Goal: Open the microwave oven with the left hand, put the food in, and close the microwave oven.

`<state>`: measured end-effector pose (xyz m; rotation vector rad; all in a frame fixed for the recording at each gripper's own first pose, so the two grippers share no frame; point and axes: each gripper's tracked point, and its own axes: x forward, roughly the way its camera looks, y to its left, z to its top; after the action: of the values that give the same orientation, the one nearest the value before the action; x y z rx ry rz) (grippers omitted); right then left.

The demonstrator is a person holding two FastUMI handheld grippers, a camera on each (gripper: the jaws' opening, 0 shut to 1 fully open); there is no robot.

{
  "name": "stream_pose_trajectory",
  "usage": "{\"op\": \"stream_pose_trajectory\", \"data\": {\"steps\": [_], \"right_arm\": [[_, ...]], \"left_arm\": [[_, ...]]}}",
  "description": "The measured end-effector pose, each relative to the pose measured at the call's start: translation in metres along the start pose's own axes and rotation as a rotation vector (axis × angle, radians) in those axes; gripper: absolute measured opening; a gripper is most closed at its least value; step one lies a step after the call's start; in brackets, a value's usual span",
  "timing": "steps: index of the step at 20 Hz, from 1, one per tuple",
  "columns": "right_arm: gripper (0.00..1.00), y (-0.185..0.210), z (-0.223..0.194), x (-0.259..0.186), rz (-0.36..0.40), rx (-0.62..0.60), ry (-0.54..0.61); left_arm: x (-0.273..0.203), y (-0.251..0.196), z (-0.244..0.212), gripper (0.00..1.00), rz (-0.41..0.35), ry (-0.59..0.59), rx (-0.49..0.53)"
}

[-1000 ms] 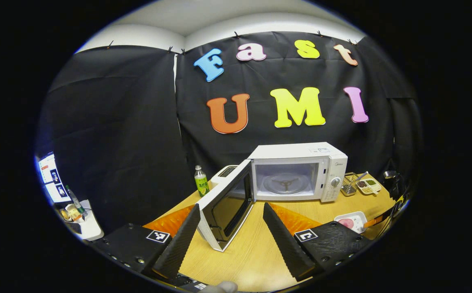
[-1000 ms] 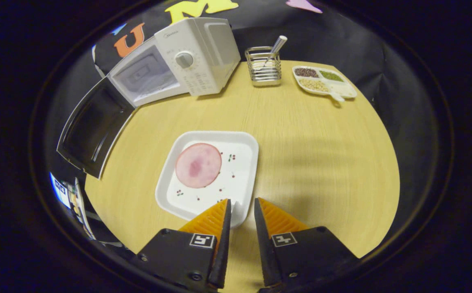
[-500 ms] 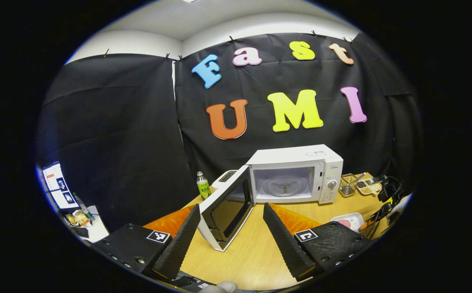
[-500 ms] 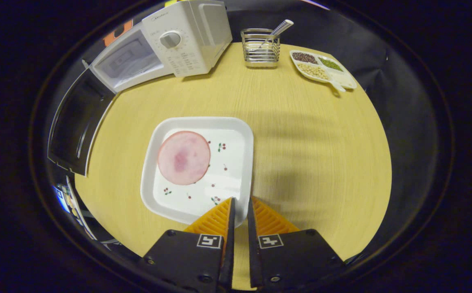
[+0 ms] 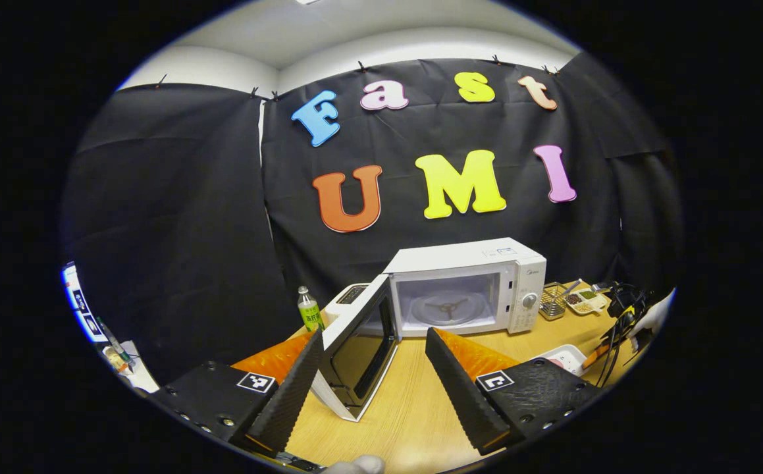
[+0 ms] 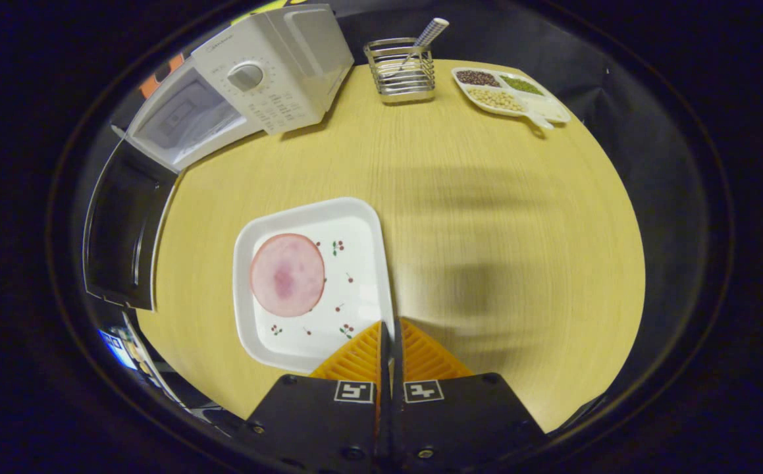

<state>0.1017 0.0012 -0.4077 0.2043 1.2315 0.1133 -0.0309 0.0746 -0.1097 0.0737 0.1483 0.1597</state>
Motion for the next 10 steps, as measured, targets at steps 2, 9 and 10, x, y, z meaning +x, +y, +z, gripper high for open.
{"op": "stream_pose_trajectory", "data": {"steps": [2, 9, 10], "right_arm": [[0.04, 0.009, -0.009, -0.001, 0.049, 0.085, -0.017], [0.04, 0.063, -0.005, -0.015, 0.214, 0.282, -0.185], [0.04, 0.074, -0.003, -0.017, 0.237, 0.306, -0.209]], "left_arm": [[0.004, 0.008, 0.001, 0.95, -0.026, -0.009, -0.013], [0.004, 0.028, 0.009, 0.95, -0.133, 0.004, -0.029], [0.004, 0.029, 0.010, 0.95, -0.145, 0.008, -0.023]]}}
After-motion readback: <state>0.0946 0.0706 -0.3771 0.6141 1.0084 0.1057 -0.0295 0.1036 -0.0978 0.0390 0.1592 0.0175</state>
